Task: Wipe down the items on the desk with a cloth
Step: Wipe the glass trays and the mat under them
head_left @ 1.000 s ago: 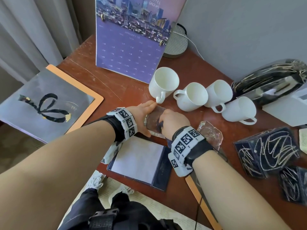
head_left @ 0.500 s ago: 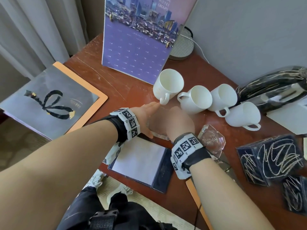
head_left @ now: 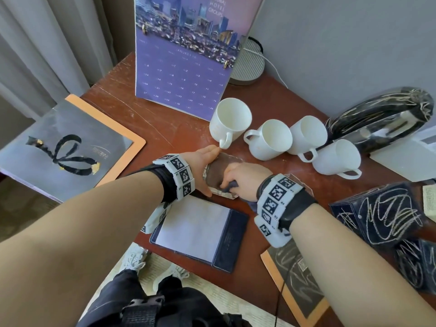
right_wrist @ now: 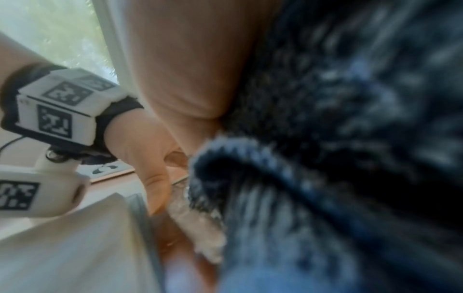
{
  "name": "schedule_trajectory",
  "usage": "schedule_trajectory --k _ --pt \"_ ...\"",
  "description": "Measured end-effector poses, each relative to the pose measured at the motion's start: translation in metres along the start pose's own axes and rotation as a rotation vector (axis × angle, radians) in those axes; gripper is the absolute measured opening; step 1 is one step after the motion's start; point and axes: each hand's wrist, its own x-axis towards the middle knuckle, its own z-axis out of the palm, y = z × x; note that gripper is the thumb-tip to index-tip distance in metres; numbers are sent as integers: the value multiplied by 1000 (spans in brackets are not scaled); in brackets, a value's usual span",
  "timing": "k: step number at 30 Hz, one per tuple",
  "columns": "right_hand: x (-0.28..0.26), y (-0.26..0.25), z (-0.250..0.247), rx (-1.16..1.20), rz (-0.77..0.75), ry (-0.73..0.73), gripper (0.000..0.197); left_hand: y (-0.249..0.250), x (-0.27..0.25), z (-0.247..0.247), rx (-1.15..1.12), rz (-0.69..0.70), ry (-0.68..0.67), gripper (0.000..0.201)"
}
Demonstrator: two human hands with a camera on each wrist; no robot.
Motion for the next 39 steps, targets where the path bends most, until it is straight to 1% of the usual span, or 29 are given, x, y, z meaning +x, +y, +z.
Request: schedule_trajectory --k 1,2,3,4,5,6,7,8,10,12,14,15,16,17,19,21,23,25,27,28,29,31,32,33,35,36,39 --pt "0 5 -5 -45 61 -26 25 0 0 0 -2 -2 2 118" --pt "0 8 -10 -66 128 -20 18 0 0 1 -1 -6 5 118" --pt "-1 11 -13 -85 176 26 14 0 0 1 4 -9 8 118" --pt "-2 13 -13 -101 193 114 16 0 0 1 8 -14 7 118" --pt "-4 14 -11 -116 191 197 23 0 0 0 12 -17 2 118" --pt "-7 12 -7 -122 188 239 29 0 0 0 19 -21 -4 118" --pt "-10 7 -4 -134 179 252 33 1 -1 -1 29 -24 -6 117" --pt "-13 1 1 -152 173 232 34 2 -1 -2 43 -26 -10 116" --pt "-12 -9 11 -152 157 210 31 6 -3 -4 75 -29 -15 116" --pt "-11 -12 17 4 159 192 27 8 -3 -5 97 -29 -11 117" --pt "-10 -13 18 260 143 193 24 9 -3 -6 108 -33 -14 119" --pt "-10 -14 19 365 130 212 23 10 -3 -7 110 -36 -19 119" --pt "-10 -13 19 413 128 244 23 10 -3 -7 112 -39 -24 119" --pt "-11 -11 18 406 149 291 25 11 -4 -7 115 -42 -25 118" --pt "-13 -3 16 260 244 373 26 11 -4 -7 119 -49 -25 117" --pt "-15 1 17 74 294 372 27 11 -4 -7 124 -53 -23 116" --pt "-17 -5 23 19 256 339 29 10 -3 -6 124 -57 -31 118" --pt "-17 -14 35 123 171 326 31 9 -1 -5 128 -57 -36 119" --pt "-22 -15 41 344 140 349 29 8 0 -4 132 -52 -40 119" --pt "-26 -10 39 440 160 388 29 7 1 -3 137 -49 -41 120" --pt "-29 -3 35 506 203 464 30 7 1 -3 143 -47 -38 119" --pt "-32 15 26 570 286 640 35 7 0 -4 149 -49 -27 118" --pt "-30 21 22 564 283 674 39 8 0 -4 150 -52 -24 118" --pt "-26 23 20 526 265 653 43 9 0 -4 151 -56 -21 117" --pt "-17 19 23 407 246 540 48 9 0 -3 155 -61 -19 117" --pt "-14 15 27 370 256 511 48 9 0 -3 157 -62 -22 117" --pt "-21 4 43 388 263 550 44 9 0 -4 153 -63 -38 116"
